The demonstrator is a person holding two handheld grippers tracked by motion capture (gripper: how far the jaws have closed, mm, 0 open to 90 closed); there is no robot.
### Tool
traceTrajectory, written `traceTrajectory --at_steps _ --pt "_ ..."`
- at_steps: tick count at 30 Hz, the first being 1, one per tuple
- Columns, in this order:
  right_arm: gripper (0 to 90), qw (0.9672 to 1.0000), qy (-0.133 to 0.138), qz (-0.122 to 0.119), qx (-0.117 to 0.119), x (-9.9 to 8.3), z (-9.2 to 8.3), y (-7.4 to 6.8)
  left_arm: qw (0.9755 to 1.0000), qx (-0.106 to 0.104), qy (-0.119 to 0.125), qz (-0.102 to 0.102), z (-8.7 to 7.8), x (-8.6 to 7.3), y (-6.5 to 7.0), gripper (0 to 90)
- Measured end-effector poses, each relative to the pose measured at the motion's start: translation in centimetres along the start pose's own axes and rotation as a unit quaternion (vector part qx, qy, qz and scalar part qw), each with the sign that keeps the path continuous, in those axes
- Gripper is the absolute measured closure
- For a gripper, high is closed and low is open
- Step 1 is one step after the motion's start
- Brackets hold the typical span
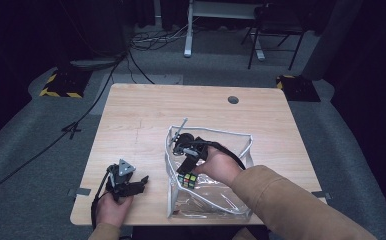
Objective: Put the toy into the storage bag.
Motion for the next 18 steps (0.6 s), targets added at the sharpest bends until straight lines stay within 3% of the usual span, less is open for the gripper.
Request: traceTrajectory --at_steps 7,15,18 --pt "33.9 0.9988 0.047 0.004 -0.008 0.2 -2.9 0.2 1.0000 -0.001 -0.002 0.004 -0.1 -0.1 0.0 29.5" --pt "34.0 0.9951 0.098 -0.008 -0.013 0.0 -6.5 0.0 0.9999 -0.009 -0.005 0.008 -0.4 -0.4 0.0 29.4" --pt "34.3 0.9911 0.123 -0.040 -0.028 -0.1 -7.7 0.5 0.9999 -0.007 -0.003 0.008 -0.7 -0.7 -0.3 29.3"
Point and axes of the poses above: each handheld gripper's, and its own axes: z roughly forward along the jaws, x roughly out of its top, y roughly to its right, the point moved 6 cm from there along z, roughly forward along the jaws, and after that the axes turned 3 degrees about -z, right-handed, at the moved point
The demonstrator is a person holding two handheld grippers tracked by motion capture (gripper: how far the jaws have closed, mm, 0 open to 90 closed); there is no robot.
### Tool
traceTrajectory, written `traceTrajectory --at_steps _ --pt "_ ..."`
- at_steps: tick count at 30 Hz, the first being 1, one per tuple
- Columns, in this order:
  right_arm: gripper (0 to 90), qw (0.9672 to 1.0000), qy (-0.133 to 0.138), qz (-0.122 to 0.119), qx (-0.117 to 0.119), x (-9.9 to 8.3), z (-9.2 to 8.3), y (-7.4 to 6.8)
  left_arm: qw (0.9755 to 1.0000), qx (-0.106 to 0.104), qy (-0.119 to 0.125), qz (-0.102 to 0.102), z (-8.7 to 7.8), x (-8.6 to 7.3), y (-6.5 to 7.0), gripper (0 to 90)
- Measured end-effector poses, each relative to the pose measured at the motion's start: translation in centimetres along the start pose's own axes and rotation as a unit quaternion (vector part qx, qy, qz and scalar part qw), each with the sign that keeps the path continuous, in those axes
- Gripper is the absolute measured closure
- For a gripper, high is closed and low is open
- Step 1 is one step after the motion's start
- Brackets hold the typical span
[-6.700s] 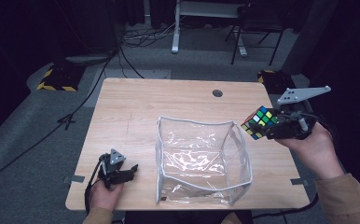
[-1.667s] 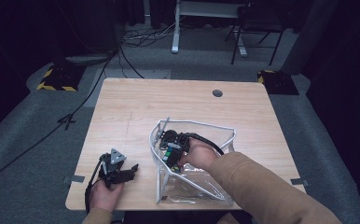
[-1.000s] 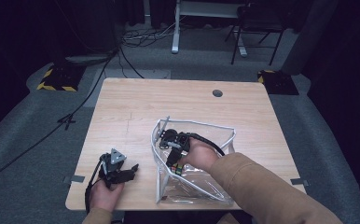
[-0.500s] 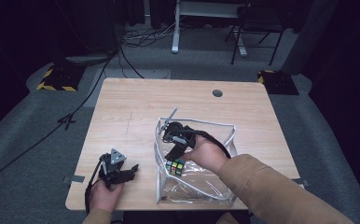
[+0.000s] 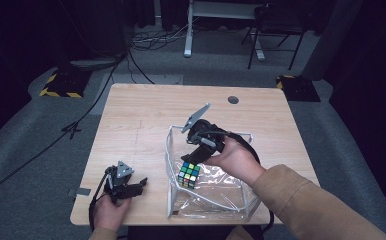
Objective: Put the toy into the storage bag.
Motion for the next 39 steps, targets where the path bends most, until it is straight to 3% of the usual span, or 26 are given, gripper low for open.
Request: traceTrajectory --at_steps 2,4,5,6,9,19,24,26,31,39 --pt "34.7 0.9999 0.009 0.014 0.001 -0.1 -0.8 0.1 1.0000 0.001 0.000 -0.005 -0.3 -0.2 -0.4 29.3" --pt "34.7 0.9997 0.024 0.009 -0.007 -0.2 -1.7 0.7 0.9999 0.010 0.001 -0.008 -0.5 -0.4 -1.0 28.8" --pt "34.7 0.9993 0.023 0.026 -0.010 -0.4 -2.2 0.8 0.9999 0.008 0.003 -0.011 -0.5 -0.4 -1.0 28.8" --pt "34.8 0.9991 0.034 0.019 -0.013 -0.5 -2.5 1.2 0.9999 0.010 0.003 -0.012 -0.5 -0.4 -1.0 28.7" --pt "35.6 0.9981 0.043 0.037 -0.024 -1.1 -4.0 2.1 0.9999 0.010 0.002 -0.011 -0.5 -0.4 -1.0 28.2" --pt "36.2 0.9918 0.076 0.080 -0.065 -3.4 -8.3 4.9 0.9999 0.010 0.002 -0.012 -0.5 -0.4 -1.1 27.8" --pt "35.7 0.9864 0.086 0.106 -0.091 -5.7 -10.0 6.7 0.9999 0.010 0.001 -0.011 -0.5 -0.4 -1.0 27.4" --pt "35.7 0.9827 0.089 0.126 -0.102 -6.7 -10.7 7.3 0.9999 0.010 0.002 -0.011 -0.5 -0.4 -1.0 27.3" --pt "35.3 0.9758 0.103 0.150 -0.121 -9.0 -12.1 8.8 0.9999 0.010 0.001 -0.013 -0.5 -0.4 -1.0 27.1" --pt "35.2 0.9659 0.118 0.182 -0.141 -12.3 -13.5 9.9 0.9999 0.007 0.002 -0.015 -0.4 -0.3 -1.0 25.9"
Point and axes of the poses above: each handheld gripper's, and its own axes: z roughly forward along the jaws, x roughly out of its top, y roughly to its right, the point moved 6 cm from there along z, roughly forward along the jaws, and after that the axes turned 3 degrees about -z, right-handed, at the moved point
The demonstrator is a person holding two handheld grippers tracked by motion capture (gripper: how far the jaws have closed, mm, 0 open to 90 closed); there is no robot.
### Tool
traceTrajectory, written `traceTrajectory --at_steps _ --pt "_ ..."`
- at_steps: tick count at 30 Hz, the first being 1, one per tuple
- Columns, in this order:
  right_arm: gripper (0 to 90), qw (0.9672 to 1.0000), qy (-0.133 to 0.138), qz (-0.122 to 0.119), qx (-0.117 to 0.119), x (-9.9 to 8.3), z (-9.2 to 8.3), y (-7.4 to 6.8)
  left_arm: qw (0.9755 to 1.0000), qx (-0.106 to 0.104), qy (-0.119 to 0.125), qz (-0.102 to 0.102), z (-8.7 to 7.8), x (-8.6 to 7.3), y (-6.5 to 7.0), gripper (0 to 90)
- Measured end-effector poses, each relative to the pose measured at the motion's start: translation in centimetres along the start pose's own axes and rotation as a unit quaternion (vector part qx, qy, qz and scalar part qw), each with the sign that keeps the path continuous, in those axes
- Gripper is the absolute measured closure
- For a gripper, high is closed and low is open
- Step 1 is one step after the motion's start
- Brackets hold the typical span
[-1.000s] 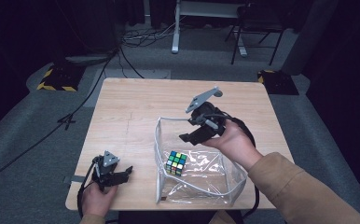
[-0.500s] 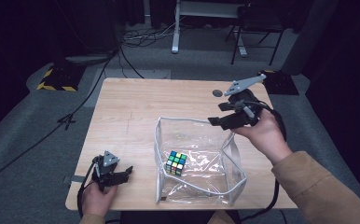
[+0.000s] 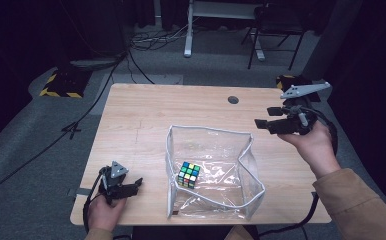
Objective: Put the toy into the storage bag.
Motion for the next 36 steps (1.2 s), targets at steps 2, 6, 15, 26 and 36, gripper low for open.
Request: traceTrajectory --at_steps 2,6,15,26,36 --pt "35.3 0.9999 0.002 0.004 -0.009 -0.6 -0.2 0.5 1.0000 0.000 -0.001 0.001 0.0 0.0 0.0 25.7" --pt "35.2 0.9995 0.000 0.018 -0.025 -1.9 -0.4 1.5 1.0000 0.000 -0.001 0.001 0.0 0.1 0.0 25.3" --pt "35.0 0.9983 0.005 0.047 -0.033 -4.8 -0.4 3.4 1.0000 0.003 -0.003 0.001 0.2 0.3 -0.2 24.4" --pt "33.7 0.9965 -0.025 0.063 -0.048 -8.9 0.7 4.5 1.0000 -0.005 -0.002 0.004 0.2 0.3 -0.5 24.3" --pt "33.5 0.9934 -0.062 0.054 -0.080 -13.3 3.0 5.3 1.0000 -0.002 -0.003 0.004 0.2 0.3 -0.6 24.2"
Point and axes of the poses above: each handheld gripper's, and its own axes: z roughly forward along the jaws, x roughly out of its top, y roughly to its right, the point moved 6 cm from there along z, roughly forward along the jaws, and after that the axes turned 3 degrees about -z, right-handed, at the moved point
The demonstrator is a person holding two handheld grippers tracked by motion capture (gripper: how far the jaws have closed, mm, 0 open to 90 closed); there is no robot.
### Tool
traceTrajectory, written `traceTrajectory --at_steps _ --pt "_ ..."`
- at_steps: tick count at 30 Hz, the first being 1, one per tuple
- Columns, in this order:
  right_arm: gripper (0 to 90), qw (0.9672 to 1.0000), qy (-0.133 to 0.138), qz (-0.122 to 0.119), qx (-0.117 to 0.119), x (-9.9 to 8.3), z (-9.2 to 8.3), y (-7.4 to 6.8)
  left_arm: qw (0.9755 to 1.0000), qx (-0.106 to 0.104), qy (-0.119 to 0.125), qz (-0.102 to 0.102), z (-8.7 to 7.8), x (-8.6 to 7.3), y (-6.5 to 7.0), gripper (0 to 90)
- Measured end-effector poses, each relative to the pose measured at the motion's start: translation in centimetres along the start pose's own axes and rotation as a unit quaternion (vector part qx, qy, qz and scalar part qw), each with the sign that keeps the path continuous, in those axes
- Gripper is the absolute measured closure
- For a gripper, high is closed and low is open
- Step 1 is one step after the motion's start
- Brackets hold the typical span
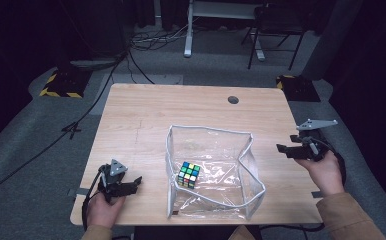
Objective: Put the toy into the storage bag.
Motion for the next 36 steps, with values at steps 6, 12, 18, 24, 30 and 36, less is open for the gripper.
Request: traceTrajectory --at_steps 6,12,18,24,30,36 --pt "33.8 0.9997 0.002 0.024 0.000 -2.2 1.4 0.4 1.0000 -0.001 0.000 0.000 0.0 0.0 0.0 24.2" --pt "33.8 0.9996 -0.002 0.028 -0.008 -4.2 2.6 0.4 1.0000 -0.001 0.000 0.000 0.0 0.0 0.0 24.1" --pt "34.2 0.9983 0.024 0.050 0.014 -5.6 3.2 0.3 1.0000 -0.004 -0.002 0.004 0.0 0.0 0.0 22.5" --pt "34.4 0.9975 0.037 0.059 0.006 -7.2 3.7 -0.3 1.0000 -0.004 -0.002 0.005 0.0 0.0 0.0 22.4" --pt "35.0 0.9969 0.050 0.061 -0.003 -8.6 4.4 -0.6 1.0000 -0.004 -0.002 0.005 0.0 0.0 0.0 22.4" --pt "35.3 0.9970 0.061 0.046 -0.017 -9.7 5.1 -1.1 1.0000 -0.004 -0.002 0.003 0.0 0.0 0.1 22.5"
Point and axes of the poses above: each handheld gripper's, and its own axes: z roughly forward along the jaws, x roughly out of its top, y roughly to its right, the point moved 6 cm from there along z, roughly forward along the jaws, and after that the axes turned 3 degrees about -z, right-handed, at the moved point
